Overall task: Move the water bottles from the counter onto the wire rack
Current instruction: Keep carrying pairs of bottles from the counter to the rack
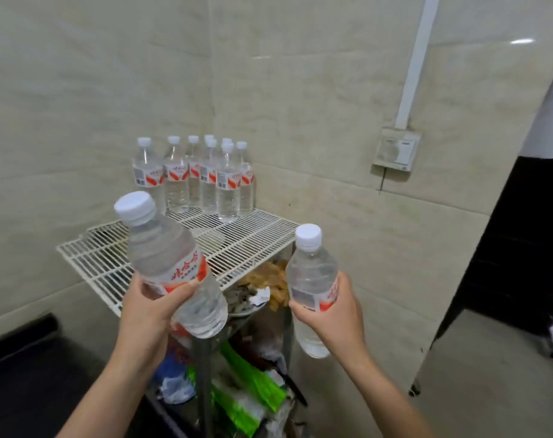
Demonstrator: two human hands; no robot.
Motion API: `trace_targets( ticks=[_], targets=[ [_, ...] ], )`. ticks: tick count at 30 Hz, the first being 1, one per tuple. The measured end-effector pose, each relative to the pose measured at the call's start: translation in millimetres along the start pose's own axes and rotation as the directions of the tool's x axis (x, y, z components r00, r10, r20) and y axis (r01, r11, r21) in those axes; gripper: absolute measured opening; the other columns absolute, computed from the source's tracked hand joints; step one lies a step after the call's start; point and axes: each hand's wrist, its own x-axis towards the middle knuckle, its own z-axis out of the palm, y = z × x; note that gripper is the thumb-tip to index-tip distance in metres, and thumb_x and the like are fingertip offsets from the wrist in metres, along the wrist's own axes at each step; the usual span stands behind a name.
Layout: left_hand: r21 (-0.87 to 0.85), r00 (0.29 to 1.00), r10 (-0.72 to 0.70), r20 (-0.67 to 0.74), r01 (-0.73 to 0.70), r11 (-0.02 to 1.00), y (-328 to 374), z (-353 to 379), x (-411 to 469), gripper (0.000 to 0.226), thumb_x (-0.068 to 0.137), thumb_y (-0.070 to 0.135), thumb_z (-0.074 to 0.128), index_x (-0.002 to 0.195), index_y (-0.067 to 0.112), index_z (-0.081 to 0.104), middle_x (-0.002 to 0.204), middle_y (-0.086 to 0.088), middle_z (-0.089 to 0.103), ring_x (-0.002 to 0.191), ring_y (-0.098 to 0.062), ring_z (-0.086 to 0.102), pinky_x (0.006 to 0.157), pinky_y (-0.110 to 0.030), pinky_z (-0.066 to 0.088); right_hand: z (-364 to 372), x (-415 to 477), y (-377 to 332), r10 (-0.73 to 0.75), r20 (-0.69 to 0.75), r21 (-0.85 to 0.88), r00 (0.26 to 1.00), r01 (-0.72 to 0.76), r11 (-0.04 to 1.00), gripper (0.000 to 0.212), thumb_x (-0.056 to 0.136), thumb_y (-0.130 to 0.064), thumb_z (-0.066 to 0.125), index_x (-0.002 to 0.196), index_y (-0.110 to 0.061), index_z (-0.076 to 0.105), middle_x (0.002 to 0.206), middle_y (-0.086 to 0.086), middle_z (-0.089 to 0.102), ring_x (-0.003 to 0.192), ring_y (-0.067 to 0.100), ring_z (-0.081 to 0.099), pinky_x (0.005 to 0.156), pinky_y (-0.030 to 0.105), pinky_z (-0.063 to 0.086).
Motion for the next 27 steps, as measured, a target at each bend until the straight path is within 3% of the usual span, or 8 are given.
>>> trace_targets(
  ticks=[3,7,10,12,15,21,24,27],
  targets=[
    [-0.048,0.994,-0.012,-0.106,0.007,0.999,0.2,0.0,16.1,0.077,0.049,0.018,0.082,0.118,0.004,0.053,0.111,-0.017,0.065,0.093,-0.020,0.066,0.071,-0.021,0.057,5.3,37.3,4.2,-0.045,0.043,0.070,0.998,0.042,0.997,0.059,0.053,-0.025,0.086,0.090,-0.040,0.042,0.091,-0.015,0.057,0.088,0.012,0.057,0.077,0.025,0.042],
    [-0.066,0.977,-0.003,-0.215,-0.012,0.998,3.8,-4.2,49.3,0.071,0.032,0.037,0.087,0.095,0.020,0.059,0.094,-0.001,0.072,0.086,-0.012,0.069,0.074,-0.025,0.058,33.3,84.5,0.7,-0.086,0.103,0.158,0.991,0.069,0.985,0.065,0.055,-0.022,0.086,0.102,-0.032,0.041,0.088,-0.020,0.053,0.087,0.011,0.055,0.077,0.023,0.040],
    [-0.050,0.973,0.009,-0.232,-0.021,0.999,2.8,-13.4,79.7,0.063,0.048,0.022,0.082,0.105,0.011,0.057,0.099,-0.007,0.069,0.093,-0.019,0.066,0.082,-0.035,0.054,66.6,116.3,-9.2,-0.158,0.163,0.213,0.974,0.122,0.969,0.066,0.058,-0.022,0.085,0.104,-0.032,0.039,0.093,-0.021,0.051,0.086,0.005,0.054,0.076,0.017,0.042],
    [-0.017,0.966,0.031,-0.258,-0.036,0.999,2.0,-20.1,101.3,0.047,0.051,0.010,0.078,0.092,0.008,0.056,0.096,-0.010,0.065,0.092,-0.020,0.064,0.084,-0.035,0.049,89.7,137.9,-20.7,-0.215,0.208,0.250,0.954,0.161,0.955,0.063,0.060,-0.023,0.083,0.105,-0.031,0.040,0.093,-0.025,0.048,0.086,-0.002,0.052,0.072,0.011,0.040],
    [0.040,0.945,0.057,-0.321,-0.047,0.998,-5.7,-32.4,137.1,0.029,0.062,0.002,0.073,0.079,0.014,0.054,0.088,-0.006,0.065,0.085,-0.017,0.063,0.081,-0.034,0.046,126.5,174.5,-44.1,-0.267,0.270,0.188,0.925,0.222,0.957,0.059,0.063,-0.031,0.081,0.102,-0.028,0.036,0.086,-0.019,0.048,0.077,0.004,0.055,0.063,0.019,0.046],
    [0.050,0.926,0.026,-0.376,-0.008,0.999,-22.1,-57.9,180.7,0.078,0.043,0.016,0.079,0.117,0.010,0.054,0.107,-0.011,0.068,0.095,-0.023,0.066,0.081,-0.034,0.049,188.9,227.7,-76.8,-0.239,0.576,0.051,0.782,0.258,0.965,0.062,0.066,-0.028,0.080,0.105,-0.032,0.032,0.081,-0.007,0.055,0.069,0.012,0.063,0.063,0.032,0.055],
    [0.025,0.904,0.009,-0.428,0.002,1.000,-23.3,-65.8,186.9,0.077,0.046,0.007,0.079,0.119,0.008,0.052,0.109,-0.015,0.066,0.096,-0.024,0.065,0.079,-0.033,0.049,210.1,253.9,-92.6,-0.300,0.540,0.117,0.787,0.283,0.952,0.058,0.069,-0.026,0.077,0.105,-0.029,0.032,0.079,-0.005,0.050,0.069,0.017,0.058,0.067,0.040,0.054],
    [0.042,0.890,0.010,-0.457,0.010,0.999,-20.9,-68.5,190.4,0.064,0.061,0.003,0.074,0.120,0.008,0.050,0.109,-0.013,0.064,0.097,-0.024,0.063,0.075,-0.031,0.049,244.1,268.7,-94.0,-0.336,0.445,0.189,0.830,0.280,0.941,0.061,0.070,-0.026,0.076,0.114,-0.023,0.035,0.078,-0.007,0.048,0.065,0.007,0.050,0.061,0.029,0.048]
  ],
)
